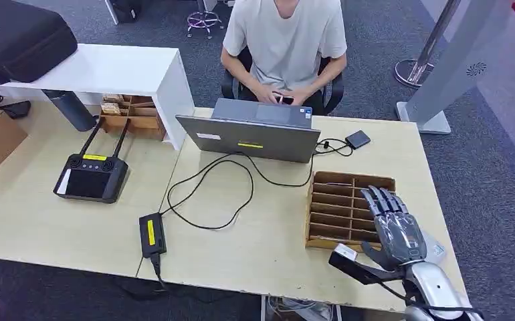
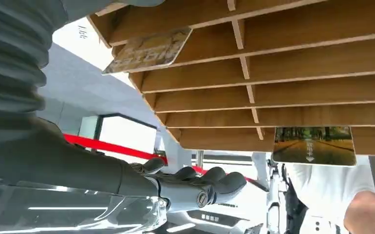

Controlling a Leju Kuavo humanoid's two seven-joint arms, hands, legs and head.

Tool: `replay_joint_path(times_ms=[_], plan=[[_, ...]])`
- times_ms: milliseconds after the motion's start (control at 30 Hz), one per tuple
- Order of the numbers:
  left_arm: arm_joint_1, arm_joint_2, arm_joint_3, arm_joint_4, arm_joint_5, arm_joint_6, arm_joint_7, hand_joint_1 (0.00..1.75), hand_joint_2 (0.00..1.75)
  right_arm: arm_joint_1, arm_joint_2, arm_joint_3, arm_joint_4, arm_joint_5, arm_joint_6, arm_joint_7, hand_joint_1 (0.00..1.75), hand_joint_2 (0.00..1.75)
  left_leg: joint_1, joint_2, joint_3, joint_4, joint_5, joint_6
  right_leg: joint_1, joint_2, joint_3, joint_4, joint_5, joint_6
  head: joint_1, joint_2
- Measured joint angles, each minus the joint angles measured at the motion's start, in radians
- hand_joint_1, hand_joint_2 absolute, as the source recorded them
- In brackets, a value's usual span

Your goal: Pass the card to the sensor for recognition and then transmit it.

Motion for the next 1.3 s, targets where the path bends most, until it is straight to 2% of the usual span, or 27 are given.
replay_joint_path(times_ms=[433,467,500,533,967,1167,1300], plan=[[-0.001,0.0,0.0,0.002,0.0,0.0,0.001,0.0,1.75,0.013,0.004,-0.015,0.012,-0.001,0.001,0.0,0.0,1.75,0.0,0.0,0.0,0.0,0.0,0.0,0.0,0.0,0.0,0.0,0.0,0.0,0.0,0.0],[-0.001,0.0,0.0,0.002,0.0,0.0,0.001,0.0,1.75,0.013,0.005,-0.016,0.012,-0.001,0.001,0.0,0.24,1.75,0.0,0.0,0.0,0.0,0.0,0.0,0.0,0.0,0.0,0.0,0.0,0.0,0.0,0.0],[-0.001,0.0,0.0,0.002,0.0,0.0,0.001,0.0,1.75,0.013,0.005,-0.017,0.012,-0.002,0.001,0.0,1.54,1.75,0.0,0.0,0.0,0.0,0.0,0.0,0.0,0.0,0.0,0.0,0.0,0.0,0.0,0.0],[-0.001,0.0,0.0,0.002,0.0,0.0,0.001,0.0,1.75,0.014,0.005,-0.018,0.012,-0.002,0.001,0.0,1.75,1.75,0.0,0.0,0.0,0.0,0.0,0.0,0.0,0.0,0.0,0.0,0.0,0.0,0.0,0.0],[-0.001,-0.001,0.0,0.003,0.0,0.0,-0.001,0.0,1.75,0.019,0.008,-0.031,0.012,-0.025,0.007,0.002,1.75,1.75,0.0,0.0,0.0,0.0,0.0,0.0,0.0,0.0,0.0,0.0,0.0,0.0,0.0,0.0],[-0.003,-0.002,-0.007,-0.001,-0.007,0.087,-0.029,0.0,1.75,0.039,0.009,-0.052,0.001,-0.033,0.009,0.002,1.75,1.75,0.0,0.0,0.0,0.0,0.0,0.0,0.0,0.0,0.0,0.0,0.0,0.0,0.0,0.0],[-0.002,0.0,-0.007,-0.015,-0.001,0.098,-0.029,0.0,1.75,0.053,0.009,-0.067,-0.007,-0.034,0.012,0.002,1.75,1.75,0.0,0.0,0.0,0.0,0.0,0.0,0.0,0.0,0.0,0.0,0.0,0.0,0.0,0.0]])
